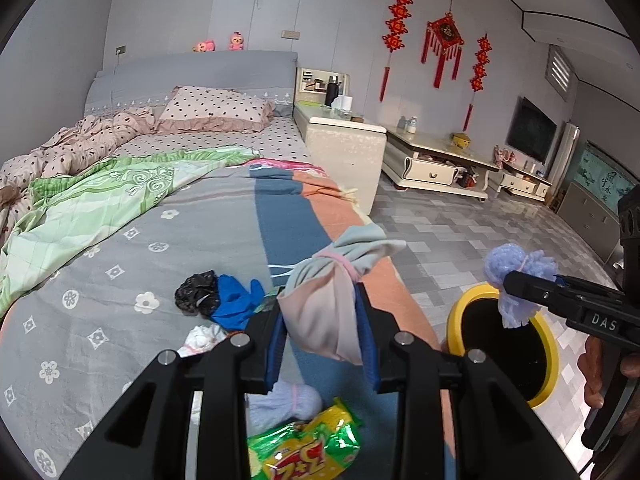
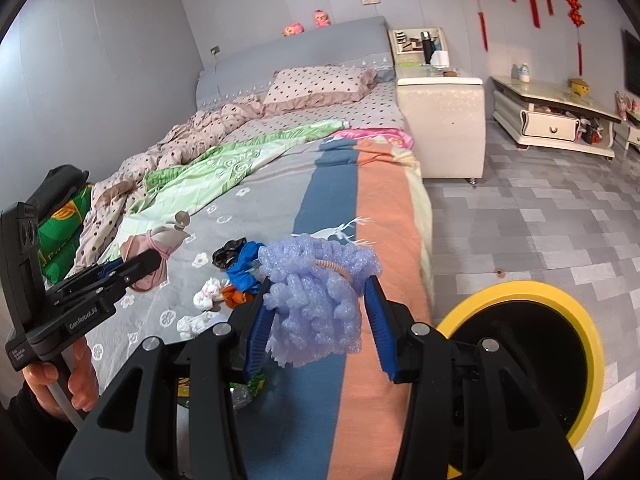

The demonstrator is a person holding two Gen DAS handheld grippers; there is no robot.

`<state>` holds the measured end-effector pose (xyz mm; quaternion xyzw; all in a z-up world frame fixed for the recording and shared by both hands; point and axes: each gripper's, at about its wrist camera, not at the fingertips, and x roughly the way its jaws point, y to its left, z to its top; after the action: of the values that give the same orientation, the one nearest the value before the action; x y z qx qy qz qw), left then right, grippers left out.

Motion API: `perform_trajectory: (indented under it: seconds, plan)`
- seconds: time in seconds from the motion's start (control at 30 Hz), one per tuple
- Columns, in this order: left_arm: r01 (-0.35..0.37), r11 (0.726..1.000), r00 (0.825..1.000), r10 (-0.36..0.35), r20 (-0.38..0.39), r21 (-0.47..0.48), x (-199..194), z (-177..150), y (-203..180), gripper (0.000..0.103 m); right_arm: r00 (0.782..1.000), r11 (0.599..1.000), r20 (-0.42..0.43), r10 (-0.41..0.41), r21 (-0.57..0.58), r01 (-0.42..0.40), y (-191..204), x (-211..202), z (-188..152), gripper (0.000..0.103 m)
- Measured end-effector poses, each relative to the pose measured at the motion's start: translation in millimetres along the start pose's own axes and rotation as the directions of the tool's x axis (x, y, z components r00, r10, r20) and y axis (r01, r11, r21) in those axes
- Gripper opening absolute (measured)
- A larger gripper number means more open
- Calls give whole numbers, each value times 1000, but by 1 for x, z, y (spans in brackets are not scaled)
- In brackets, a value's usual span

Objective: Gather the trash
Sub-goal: 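Carry the pink bundle and lavender scrubber over the bin with both tools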

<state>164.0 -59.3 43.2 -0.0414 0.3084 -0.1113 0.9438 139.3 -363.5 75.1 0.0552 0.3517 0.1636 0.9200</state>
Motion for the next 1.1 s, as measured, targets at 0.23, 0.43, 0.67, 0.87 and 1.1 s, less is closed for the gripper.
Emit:
perform_trajectory:
  seconds: [0.23, 0.43, 0.67, 0.87, 1.1]
  plan:
    - [35, 999, 999, -35, 7, 31, 5, 9, -32, 30, 999, 999, 26, -28, 33, 27, -28, -20, 1, 43]
    - [65, 996, 998, -65, 2, 62, 11, 13, -59, 30, 997, 996, 49, -56, 72, 53, -55, -38, 1, 43]
    - [95, 990, 995, -95, -7, 104, 18, 15, -92, 30, 994, 989, 69, -90, 120, 82, -85, -54, -5, 43]
    - [123, 983, 992, -118, -47, 133, 36, 11, -118, 30, 990, 981, 70, -122, 157, 110, -111, -61, -10, 43]
    - [162, 972, 984, -146, -103, 171, 64, 1, -153, 30, 986, 968, 53, -161, 206, 147, -141, -61, -22, 44]
